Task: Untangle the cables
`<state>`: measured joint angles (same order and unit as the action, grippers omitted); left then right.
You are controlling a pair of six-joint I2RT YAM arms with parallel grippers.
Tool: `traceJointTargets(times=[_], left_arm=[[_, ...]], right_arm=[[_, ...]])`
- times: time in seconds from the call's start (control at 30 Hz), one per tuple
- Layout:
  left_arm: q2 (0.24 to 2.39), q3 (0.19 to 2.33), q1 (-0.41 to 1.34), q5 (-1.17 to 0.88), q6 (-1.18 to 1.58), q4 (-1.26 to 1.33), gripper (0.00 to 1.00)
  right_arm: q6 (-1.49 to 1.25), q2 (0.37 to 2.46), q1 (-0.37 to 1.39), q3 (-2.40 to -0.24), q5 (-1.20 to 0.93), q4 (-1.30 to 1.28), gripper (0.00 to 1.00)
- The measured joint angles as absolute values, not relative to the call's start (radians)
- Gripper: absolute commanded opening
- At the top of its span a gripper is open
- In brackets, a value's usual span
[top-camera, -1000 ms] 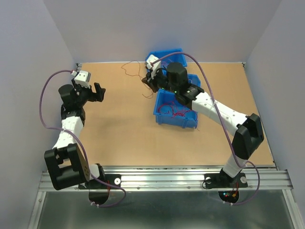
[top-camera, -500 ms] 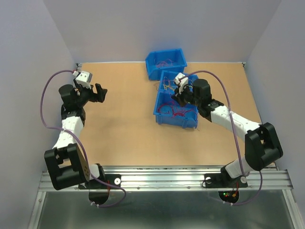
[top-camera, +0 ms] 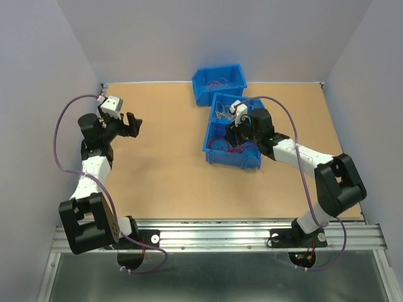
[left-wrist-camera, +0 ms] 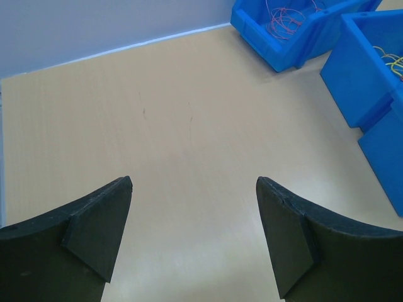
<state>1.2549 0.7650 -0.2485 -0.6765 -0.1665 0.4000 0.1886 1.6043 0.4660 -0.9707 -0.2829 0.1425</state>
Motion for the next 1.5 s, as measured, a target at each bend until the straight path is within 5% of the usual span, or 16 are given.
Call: traceJointTargets(times=[0.33,0.53,0.73,0.93,1.5], left_arm=[[1.237,0.759,-0.236,-0.678,-0.177,0.400,0.91],[1.237,0.759,-0.218,-0.681,-0.184,0.401,0.90],[1.235,0.759,-0.215,-0.680,-0.194,0.401,0.90],[1.235,0.759,-0.211,-0.676,-0.201,0.400,0.90],[1.235,0.759,-0.209,-0.673,-0.207,0.400,0.90]], right_arm=[[0.139,1.364,0.466,-0.959,-0.240,0.173,0.85],[0.095,1.530,0.464,-1.042,-0.167,0.183,0.84],[0.004,1.719,0.432,-1.185,-0.110,0.142,0.78],[-0.063,1.785,0.405,-1.279,-0.079,0.118,0.58],[-0.083,1.788,0.406,-1.279,-0.114,0.051,0.40]])
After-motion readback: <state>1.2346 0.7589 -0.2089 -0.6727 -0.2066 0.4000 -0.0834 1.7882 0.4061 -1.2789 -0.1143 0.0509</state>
